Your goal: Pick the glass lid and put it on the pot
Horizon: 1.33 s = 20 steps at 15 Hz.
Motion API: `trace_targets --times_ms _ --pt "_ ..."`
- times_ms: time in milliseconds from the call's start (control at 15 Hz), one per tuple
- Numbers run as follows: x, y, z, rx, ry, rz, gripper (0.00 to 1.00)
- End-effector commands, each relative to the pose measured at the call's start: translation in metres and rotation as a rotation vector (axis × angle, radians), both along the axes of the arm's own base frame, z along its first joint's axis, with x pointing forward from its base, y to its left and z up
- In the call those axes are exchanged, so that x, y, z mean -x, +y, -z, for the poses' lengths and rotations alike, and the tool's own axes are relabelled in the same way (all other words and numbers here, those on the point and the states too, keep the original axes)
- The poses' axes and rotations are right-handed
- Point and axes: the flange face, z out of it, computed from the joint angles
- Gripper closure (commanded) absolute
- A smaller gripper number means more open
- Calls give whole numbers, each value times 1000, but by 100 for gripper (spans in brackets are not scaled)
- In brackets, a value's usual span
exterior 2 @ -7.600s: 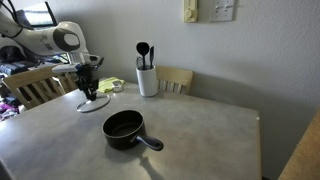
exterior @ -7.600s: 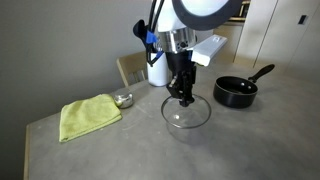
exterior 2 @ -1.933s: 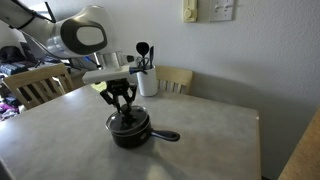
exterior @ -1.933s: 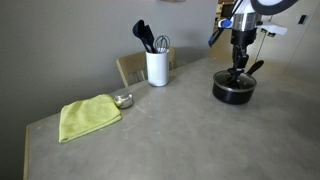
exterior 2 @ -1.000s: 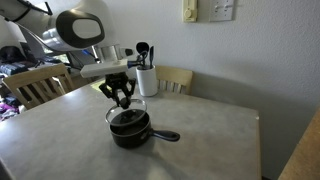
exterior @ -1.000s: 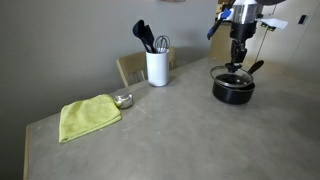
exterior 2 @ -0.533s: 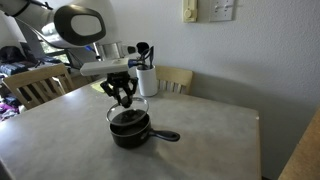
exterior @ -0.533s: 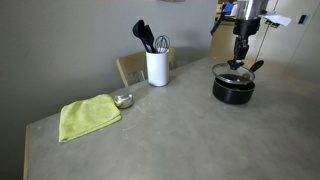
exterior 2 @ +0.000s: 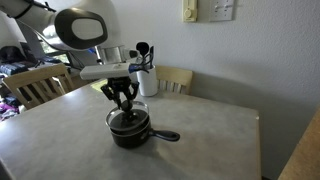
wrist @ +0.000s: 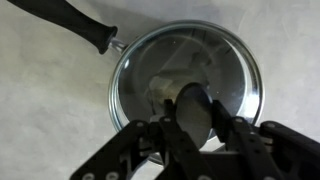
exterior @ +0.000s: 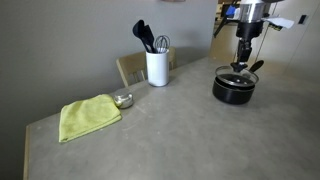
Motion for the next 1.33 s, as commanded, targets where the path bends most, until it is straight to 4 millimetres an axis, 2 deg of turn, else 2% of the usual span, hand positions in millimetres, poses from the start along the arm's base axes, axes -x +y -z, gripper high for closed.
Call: trace_targets --times_ms 0,467,933,1267 --pt "6 -6 -4 -10 8 3 86" --pt "7 -13 9 -10 35 23 86" --pt "6 -11 21 -17 56 19 86" --pt "3 -9 16 -27 43 19 86"
